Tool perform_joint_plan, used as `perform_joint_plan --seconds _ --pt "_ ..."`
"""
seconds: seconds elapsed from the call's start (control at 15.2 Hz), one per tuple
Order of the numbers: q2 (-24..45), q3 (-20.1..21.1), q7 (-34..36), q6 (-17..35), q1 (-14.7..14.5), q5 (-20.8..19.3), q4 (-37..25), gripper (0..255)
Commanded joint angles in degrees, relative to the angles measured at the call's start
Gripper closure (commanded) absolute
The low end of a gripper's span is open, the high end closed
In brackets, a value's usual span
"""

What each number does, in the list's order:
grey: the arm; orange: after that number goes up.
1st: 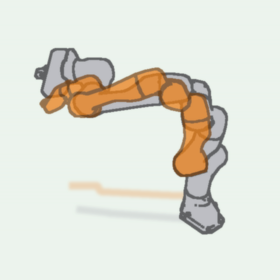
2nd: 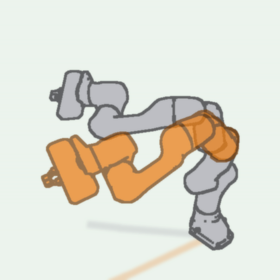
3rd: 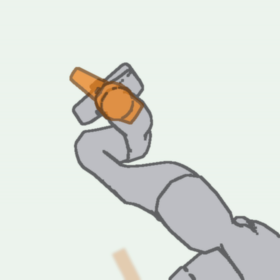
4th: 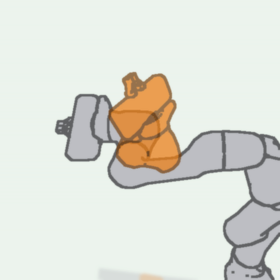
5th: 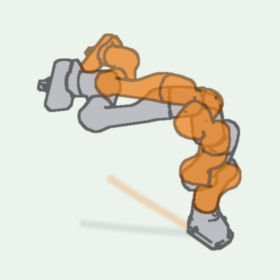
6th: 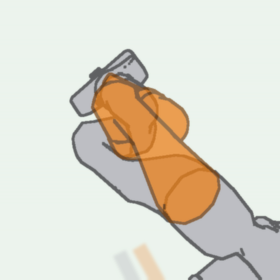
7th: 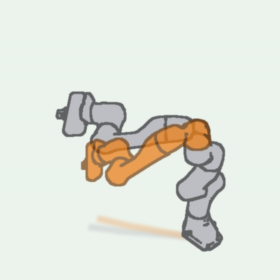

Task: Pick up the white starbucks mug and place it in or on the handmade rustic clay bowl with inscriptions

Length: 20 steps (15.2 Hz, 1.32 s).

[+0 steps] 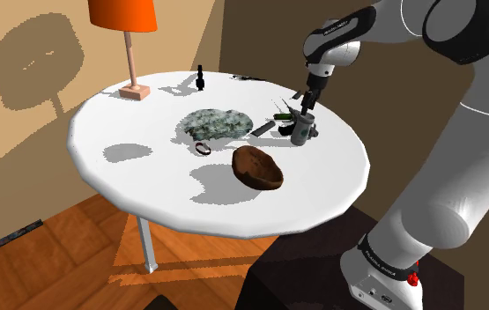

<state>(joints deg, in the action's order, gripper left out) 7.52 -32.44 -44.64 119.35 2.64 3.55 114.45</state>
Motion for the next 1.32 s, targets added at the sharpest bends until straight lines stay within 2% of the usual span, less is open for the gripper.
perform_joint_plan --seconds 0.0,0.13,0.59,1.12,1.19,1.25 --pt "4.81 0.11 -4.01 0.34 1.44 3.51 -3.94 0" --pt "7.58 0.54 -6.03 0.22 2.66 5.37 -6.52 0" --pt "10.35 1.34 -7.33 5.21 3.27 7.35 -3.86 0" --pt "10.35 1.34 -7.33 5.2 3.27 7.35 -3.86 0" --pt "10.35 1.34 -7.33 5.2 3.27 7.35 -3.86 255" --pt "10.35 1.34 -7.33 5.2 3.27 7.35 -3.86 255"
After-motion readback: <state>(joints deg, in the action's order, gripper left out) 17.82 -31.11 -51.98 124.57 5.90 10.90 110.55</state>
